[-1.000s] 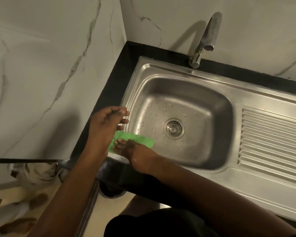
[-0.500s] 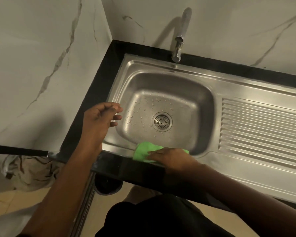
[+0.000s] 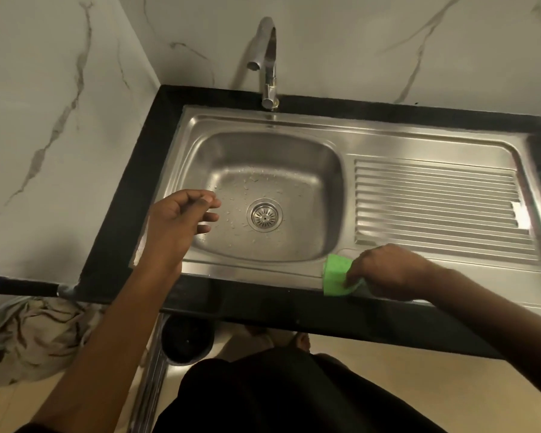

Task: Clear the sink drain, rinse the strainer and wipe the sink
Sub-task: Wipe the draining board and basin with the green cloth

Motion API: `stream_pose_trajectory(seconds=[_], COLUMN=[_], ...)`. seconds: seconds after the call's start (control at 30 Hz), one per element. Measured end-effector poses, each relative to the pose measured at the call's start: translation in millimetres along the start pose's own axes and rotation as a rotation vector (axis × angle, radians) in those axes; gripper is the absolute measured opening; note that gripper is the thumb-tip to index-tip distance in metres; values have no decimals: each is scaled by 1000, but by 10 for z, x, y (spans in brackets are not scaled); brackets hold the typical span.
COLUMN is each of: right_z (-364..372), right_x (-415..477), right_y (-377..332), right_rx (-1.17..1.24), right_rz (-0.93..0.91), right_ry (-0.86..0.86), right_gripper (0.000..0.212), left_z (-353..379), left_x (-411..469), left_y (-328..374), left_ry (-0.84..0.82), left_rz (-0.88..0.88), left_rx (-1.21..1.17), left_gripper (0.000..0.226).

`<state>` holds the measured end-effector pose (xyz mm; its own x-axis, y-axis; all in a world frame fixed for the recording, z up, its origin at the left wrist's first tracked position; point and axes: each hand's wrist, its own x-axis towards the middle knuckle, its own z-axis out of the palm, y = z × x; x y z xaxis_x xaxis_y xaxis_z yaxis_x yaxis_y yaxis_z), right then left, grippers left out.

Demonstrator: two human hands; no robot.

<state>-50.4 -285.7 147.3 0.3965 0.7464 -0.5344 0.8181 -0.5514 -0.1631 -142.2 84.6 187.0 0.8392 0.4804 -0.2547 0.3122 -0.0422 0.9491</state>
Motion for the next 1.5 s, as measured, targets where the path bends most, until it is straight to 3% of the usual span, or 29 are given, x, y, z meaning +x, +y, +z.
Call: stream_pose_trajectory(seconds=[0.1, 0.27, 0.37, 0.43, 0.5, 0.63, 0.7, 0.8, 0.9, 1.1, 1.3, 1.5], right_z=[-168, -379, -346, -213, -7, 319, 375, 469, 595, 587, 433, 85], right_x=[-162, -337, -348, -285, -170, -63, -123, -167, -147, 48, 328, 1085], right_y=[151, 320, 276, 206, 163, 207, 176, 18, -253, -652, -977, -1510], right_rx=[163, 1043, 1533, 1709, 1618, 869, 551, 311, 320, 332, 352, 339], right_rz=[168, 388, 309, 321, 427, 546, 564, 590, 662, 757, 642, 469], right_ry=[124, 478, 445, 360, 269, 305, 347, 299, 234, 339, 388, 330], right_gripper=[49, 52, 40, 40, 39, 32, 50, 69, 63, 43, 27, 33], left_z=[73, 179, 211, 224, 226, 194, 158, 90, 19, -148, -360, -512], left_x=[-80, -202, -266, -311, -346, -359, -344, -280, -192, 35, 326, 636], left_y=[20, 38, 39, 33, 22, -11, -35, -74, -120, -197, -275, -310], left_ry=[-7, -9, -6, -7, -3, 10, 14, 16, 10, -16, -46, -66], left_rz=[-11, -6, -5, -5, -6, -13, -21, -35, -49, -78, -84, -89], left_rx=[9, 30, 41, 43, 38, 30, 32, 39, 39, 2, -25, -24], left_gripper=[15, 17, 17, 17, 18, 17, 17, 17, 17, 14, 12, 12])
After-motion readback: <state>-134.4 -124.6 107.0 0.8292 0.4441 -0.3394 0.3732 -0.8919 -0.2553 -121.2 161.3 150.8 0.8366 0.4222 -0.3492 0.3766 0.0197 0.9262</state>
